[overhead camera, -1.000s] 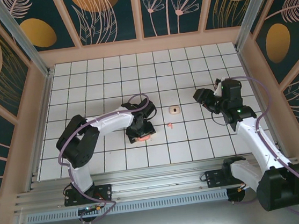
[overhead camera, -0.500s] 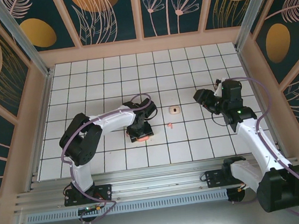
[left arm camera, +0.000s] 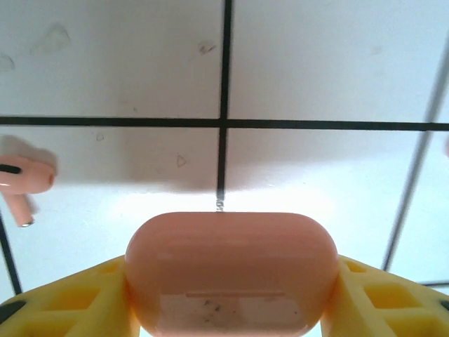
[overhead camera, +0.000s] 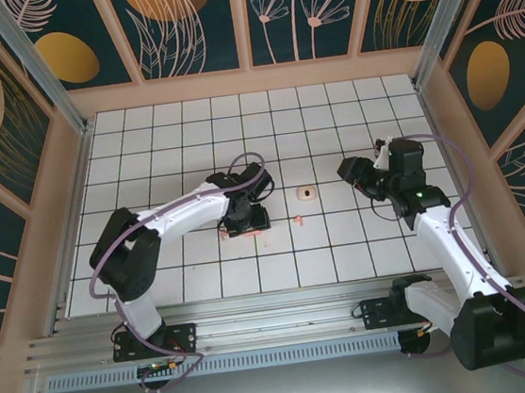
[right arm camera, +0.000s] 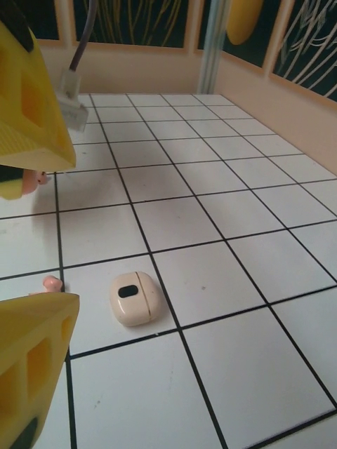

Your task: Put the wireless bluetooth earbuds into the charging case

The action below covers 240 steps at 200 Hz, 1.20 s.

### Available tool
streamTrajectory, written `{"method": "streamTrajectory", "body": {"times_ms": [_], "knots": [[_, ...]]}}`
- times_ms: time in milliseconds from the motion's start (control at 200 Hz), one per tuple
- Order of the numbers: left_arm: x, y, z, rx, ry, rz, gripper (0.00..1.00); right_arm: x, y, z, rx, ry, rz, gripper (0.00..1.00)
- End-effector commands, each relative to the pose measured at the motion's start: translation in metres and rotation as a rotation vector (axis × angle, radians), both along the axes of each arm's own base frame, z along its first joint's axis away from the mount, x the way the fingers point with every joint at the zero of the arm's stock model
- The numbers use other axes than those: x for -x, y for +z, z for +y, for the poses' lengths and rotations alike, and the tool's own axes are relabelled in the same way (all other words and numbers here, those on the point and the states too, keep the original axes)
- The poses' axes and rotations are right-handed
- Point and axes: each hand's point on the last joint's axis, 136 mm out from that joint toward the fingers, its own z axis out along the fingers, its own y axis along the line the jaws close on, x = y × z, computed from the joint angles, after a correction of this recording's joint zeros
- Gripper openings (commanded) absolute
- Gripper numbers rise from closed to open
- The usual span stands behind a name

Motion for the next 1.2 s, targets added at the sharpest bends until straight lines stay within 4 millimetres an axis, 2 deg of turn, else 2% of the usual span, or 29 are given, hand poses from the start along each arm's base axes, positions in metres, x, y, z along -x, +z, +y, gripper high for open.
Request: {"method": "streamTrajectory", "body": {"times_ms": [0, 105, 320, 525, 546, 661, 856, 1196], "knots": [[-0.003, 0.027, 0.006, 0.009, -0.084, -0.112, 0.56, -0.003, 0.017, 0.012, -0.010, 0.083, -0.029, 0.50], [-0.002, 0.036, 0.010, 0.036, -0.113, -0.169, 0.56, -0.006, 0.021, 0.023, -0.008, 0.129, -0.024, 0.50], [0.002, 0.059, 0.006, 0.163, -0.195, -0.304, 0.54, -0.008, 0.024, 0.063, 0.006, 0.263, 0.004, 0.49], [-0.001, 0.087, 0.006, 0.231, -0.275, -0.467, 0.52, -0.010, 0.027, 0.089, 0.003, 0.354, 0.043, 0.49], [0.002, 0.081, 0.009, 0.221, -0.287, -0.465, 0.52, -0.010, 0.028, 0.092, 0.000, 0.364, 0.045, 0.49], [0.002, 0.088, 0.010, 0.233, -0.333, -0.532, 0.52, -0.007, 0.028, 0.110, -0.012, 0.423, 0.073, 0.49], [0.002, 0.100, 0.010, 0.245, -0.429, -0.655, 0.52, -0.010, 0.041, 0.121, -0.030, 0.440, 0.034, 0.49], [-0.001, 0.124, 0.003, 0.253, -0.594, -0.863, 0.50, 0.006, 0.059, 0.148, -0.100, 0.571, 0.035, 0.49]]}}
